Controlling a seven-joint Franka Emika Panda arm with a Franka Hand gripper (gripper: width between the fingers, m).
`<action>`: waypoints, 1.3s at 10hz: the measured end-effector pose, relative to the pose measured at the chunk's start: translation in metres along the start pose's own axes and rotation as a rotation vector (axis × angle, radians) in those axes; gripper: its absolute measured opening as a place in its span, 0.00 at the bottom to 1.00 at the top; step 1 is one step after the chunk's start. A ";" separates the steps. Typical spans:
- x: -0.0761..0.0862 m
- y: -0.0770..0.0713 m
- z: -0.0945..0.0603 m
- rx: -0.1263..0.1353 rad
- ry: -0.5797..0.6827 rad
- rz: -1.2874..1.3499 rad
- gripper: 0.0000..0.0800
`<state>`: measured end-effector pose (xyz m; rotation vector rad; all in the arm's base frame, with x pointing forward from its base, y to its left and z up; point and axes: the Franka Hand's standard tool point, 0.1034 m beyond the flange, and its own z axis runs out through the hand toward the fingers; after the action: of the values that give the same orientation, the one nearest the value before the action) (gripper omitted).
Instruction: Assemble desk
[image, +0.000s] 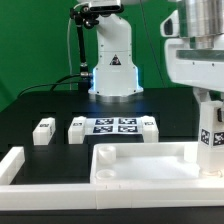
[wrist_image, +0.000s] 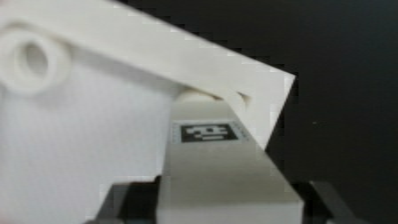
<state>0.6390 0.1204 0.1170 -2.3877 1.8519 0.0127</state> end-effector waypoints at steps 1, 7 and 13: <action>-0.002 0.000 0.000 0.005 -0.003 0.052 0.36; 0.001 0.002 0.002 0.012 -0.003 -0.378 0.74; 0.005 0.004 0.002 -0.002 0.005 -0.951 0.81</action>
Offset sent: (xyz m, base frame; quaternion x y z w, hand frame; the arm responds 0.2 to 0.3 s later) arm 0.0000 0.0000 0.0000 0.0000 0.0000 0.0000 1.0000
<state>0.6370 0.1146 0.1145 -2.9828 0.5567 -0.0758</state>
